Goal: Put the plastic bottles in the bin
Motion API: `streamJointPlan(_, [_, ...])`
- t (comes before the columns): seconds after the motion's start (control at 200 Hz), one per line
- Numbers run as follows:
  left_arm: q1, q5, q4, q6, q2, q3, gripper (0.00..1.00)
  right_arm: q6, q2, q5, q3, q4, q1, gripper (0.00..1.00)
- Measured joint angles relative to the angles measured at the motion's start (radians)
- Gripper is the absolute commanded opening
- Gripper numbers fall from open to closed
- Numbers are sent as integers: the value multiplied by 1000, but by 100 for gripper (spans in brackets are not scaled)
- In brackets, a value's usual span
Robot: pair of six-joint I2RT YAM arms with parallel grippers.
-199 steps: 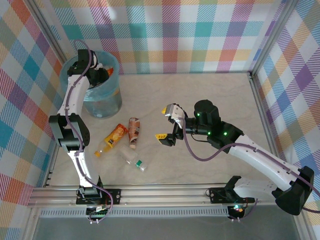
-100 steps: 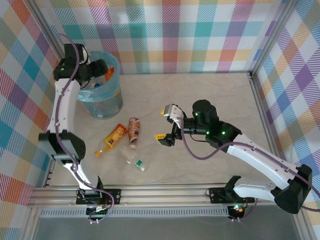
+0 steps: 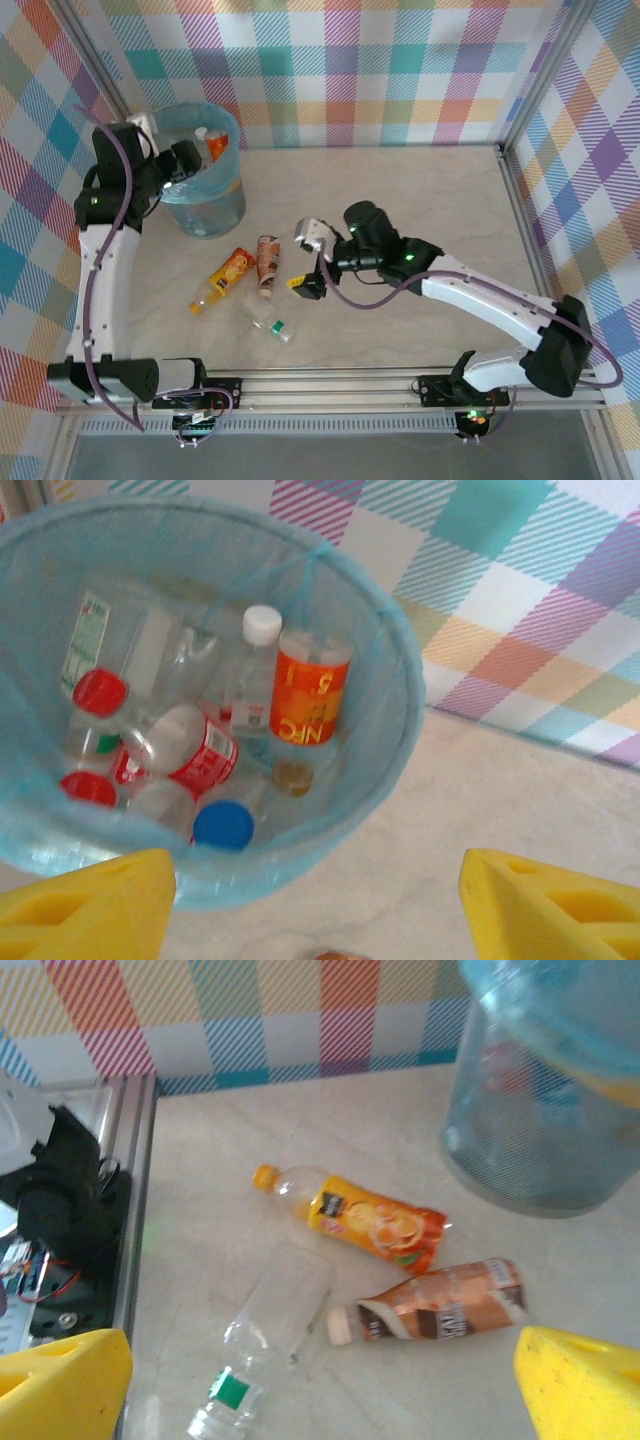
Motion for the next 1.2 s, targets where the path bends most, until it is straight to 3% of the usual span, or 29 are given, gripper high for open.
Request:
streamJointPlan(0.285, [0, 109, 58, 88, -347, -304, 75, 34, 224, 91, 26, -28, 128, 94])
streamJointPlan(0.485, [0, 225, 70, 155, -541, -501, 76, 89, 375, 139, 91, -38, 174, 96])
streamJointPlan(0.675, [0, 267, 82, 160, -696, -667, 79, 137, 500, 167, 179, -48, 195, 97])
streamJointPlan(0.885, [0, 240, 125, 153, -780, -762, 83, 155, 603, 184, 254, -63, 196, 96])
streamJointPlan(1.205, [0, 182, 139, 153, -792, -769, 83, 166, 688, 199, 275, -86, 196, 85])
